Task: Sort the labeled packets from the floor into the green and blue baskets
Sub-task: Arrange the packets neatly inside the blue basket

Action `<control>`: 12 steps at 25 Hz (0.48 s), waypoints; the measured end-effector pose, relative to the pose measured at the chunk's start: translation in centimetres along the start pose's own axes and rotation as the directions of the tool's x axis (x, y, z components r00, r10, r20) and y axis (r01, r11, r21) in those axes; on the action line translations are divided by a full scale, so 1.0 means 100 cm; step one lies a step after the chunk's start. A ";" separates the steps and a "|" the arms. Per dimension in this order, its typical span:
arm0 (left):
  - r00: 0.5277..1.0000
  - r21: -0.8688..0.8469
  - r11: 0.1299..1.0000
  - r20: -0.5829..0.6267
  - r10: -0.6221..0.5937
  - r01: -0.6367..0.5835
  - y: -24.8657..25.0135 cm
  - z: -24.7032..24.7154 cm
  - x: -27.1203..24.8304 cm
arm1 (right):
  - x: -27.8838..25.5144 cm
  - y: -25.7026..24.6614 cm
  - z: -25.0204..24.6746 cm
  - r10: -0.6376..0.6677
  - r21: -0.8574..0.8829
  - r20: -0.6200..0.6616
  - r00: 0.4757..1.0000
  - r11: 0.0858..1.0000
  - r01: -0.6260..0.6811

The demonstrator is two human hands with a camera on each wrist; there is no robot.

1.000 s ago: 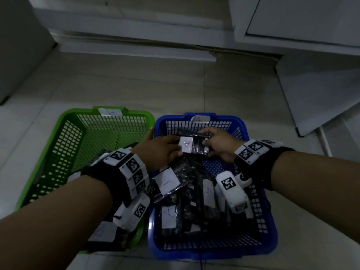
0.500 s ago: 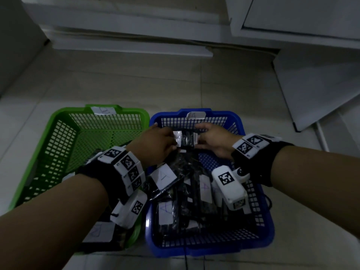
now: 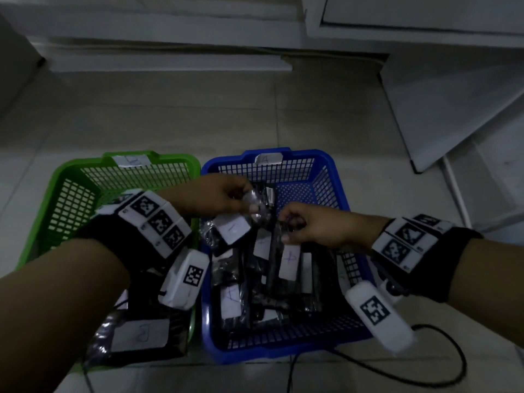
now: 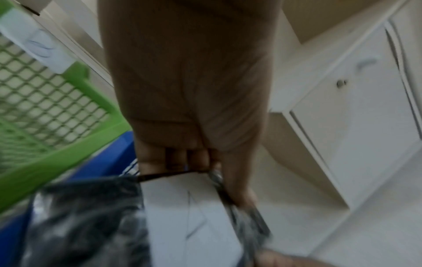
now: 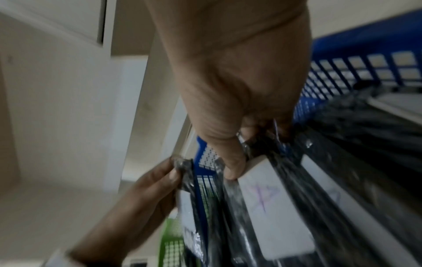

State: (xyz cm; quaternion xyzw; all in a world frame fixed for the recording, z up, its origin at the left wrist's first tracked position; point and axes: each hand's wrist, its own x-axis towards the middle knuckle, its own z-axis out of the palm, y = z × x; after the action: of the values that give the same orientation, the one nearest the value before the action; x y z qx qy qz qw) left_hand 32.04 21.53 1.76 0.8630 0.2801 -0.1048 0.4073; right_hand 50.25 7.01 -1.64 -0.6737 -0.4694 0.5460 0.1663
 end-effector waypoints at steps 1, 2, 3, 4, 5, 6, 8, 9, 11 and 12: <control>0.997 -0.079 0.997 -0.077 -0.031 0.025 0.003 -0.009 0.003 | 0.001 -0.002 -0.008 0.005 0.096 -0.025 1.000 0.995 -0.002; 0.986 -0.169 0.985 -0.155 -0.067 0.040 0.006 -0.017 0.007 | 0.001 -0.005 -0.016 0.015 0.213 -0.061 0.998 0.977 -0.002; 0.973 -0.208 0.977 -0.217 -0.083 0.037 0.010 -0.024 0.013 | 0.003 -0.008 -0.025 0.031 0.333 -0.115 0.993 0.943 0.010; 0.966 -0.168 0.985 -0.251 -0.070 0.028 0.015 -0.030 0.021 | 0.006 -0.012 -0.034 0.042 0.414 -0.192 0.980 0.909 0.042; 0.966 -0.087 0.996 -0.255 -0.042 0.021 0.019 -0.033 0.028 | 0.010 -0.013 -0.041 0.039 0.421 -0.288 0.957 0.903 0.090; 0.970 0.001 1.000 -0.244 -0.012 0.013 0.023 -0.034 0.035 | 0.017 -0.014 -0.049 0.018 0.344 -0.388 0.922 0.930 0.127; 0.973 0.136 0.991 -0.231 0.015 0.017 0.024 -0.026 0.046 | 0.031 -0.012 -0.060 -0.085 0.024 -0.528 0.845 0.993 0.115; 0.973 0.178 0.984 -0.230 0.009 0.033 0.021 -0.019 0.051 | 0.039 -0.011 -0.062 -0.129 -0.118 -0.537 0.833 0.990 0.077; 0.975 0.239 0.969 -0.221 -0.008 0.062 0.010 -0.004 0.057 | 0.053 -0.007 -0.062 -0.143 -0.221 -0.473 0.869 0.974 0.040; 0.977 0.271 0.959 -0.210 -0.019 0.077 0.005 0.001 0.058 | 0.057 -0.005 -0.059 -0.125 -0.223 -0.433 0.892 0.974 0.029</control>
State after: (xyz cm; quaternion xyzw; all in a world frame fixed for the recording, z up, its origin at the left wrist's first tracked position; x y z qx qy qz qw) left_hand 37.09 23.47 -0.36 0.9107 0.3242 -0.0633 0.2482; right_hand 55.04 13.64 -2.51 -0.7751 -0.5005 0.3178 0.2185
